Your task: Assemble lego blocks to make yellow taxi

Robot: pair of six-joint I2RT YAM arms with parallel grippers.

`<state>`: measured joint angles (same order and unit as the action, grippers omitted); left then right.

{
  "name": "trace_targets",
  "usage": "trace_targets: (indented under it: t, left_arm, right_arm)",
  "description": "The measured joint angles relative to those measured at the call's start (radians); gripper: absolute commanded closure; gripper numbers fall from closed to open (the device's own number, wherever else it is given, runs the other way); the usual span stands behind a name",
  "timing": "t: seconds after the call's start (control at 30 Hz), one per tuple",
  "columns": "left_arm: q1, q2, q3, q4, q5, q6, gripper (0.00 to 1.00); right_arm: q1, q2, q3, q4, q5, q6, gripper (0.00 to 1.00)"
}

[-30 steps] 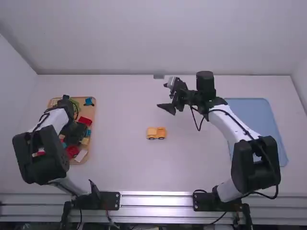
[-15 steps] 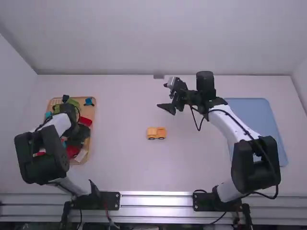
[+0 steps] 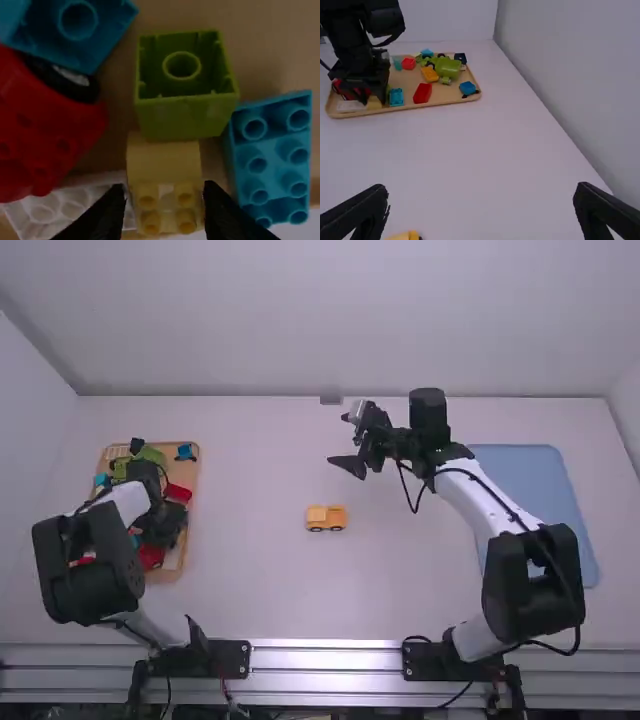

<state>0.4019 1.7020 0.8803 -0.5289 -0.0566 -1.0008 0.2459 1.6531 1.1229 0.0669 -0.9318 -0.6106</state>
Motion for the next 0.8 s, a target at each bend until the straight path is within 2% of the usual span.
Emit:
trace_targets:
  t: [0.03, 0.1, 0.17, 0.27, 0.53, 0.8]
  left_arm:
    - [0.0, 0.0, 0.0, -0.002, 0.0, 0.001, 0.71]
    - [0.0, -0.006, 0.005, -0.002, -0.003, 0.003, 0.66]
    - [0.0, -0.006, 0.005, 0.003, -0.005, 0.006, 0.48]
    - [0.0, -0.004, 0.002, -0.013, -0.005, 0.018, 0.34]
    - [0.0, -0.004, 0.024, -0.133, -0.005, 0.018, 0.39]
    - [0.0, -0.004, 0.066, -0.075, -0.008, 0.025, 0.37]
  right_arm:
    - [0.0, 0.0, 0.0, 0.0, 0.0, -0.001, 0.01]
    - [-0.002, 0.0, 0.0, 0.0, 0.0, 0.001, 0.01]
    - [-0.004, 0.0, 0.0, 0.0, 0.0, -0.002, 0.01]
    - [-0.008, 0.0, 0.0, 0.0, 0.0, 0.0, 0.01]
    - [-0.008, 0.0, 0.0, 0.0, -0.001, 0.005, 0.01]
    - [-0.008, 0.0, 0.0, 0.0, -0.001, 0.007, 0.01]
